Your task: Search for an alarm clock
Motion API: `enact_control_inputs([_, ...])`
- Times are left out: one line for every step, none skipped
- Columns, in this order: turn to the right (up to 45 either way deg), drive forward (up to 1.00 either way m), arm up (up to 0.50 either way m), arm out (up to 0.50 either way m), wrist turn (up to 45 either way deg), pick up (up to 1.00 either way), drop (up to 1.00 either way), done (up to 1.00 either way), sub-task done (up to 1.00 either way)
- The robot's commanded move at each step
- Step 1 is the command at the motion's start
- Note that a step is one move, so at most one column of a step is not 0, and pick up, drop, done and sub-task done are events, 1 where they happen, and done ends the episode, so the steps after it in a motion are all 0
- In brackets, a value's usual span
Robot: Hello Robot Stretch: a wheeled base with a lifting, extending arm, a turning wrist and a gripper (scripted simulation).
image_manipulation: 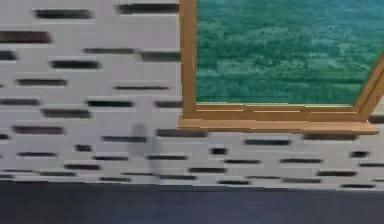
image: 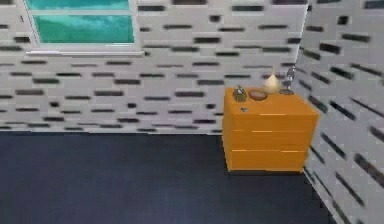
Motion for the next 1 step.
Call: enact_control_inputs([0.0, 0.30, 0.00, 0.00, 0.0, 0.00, 0.00, 0.00, 0.00])
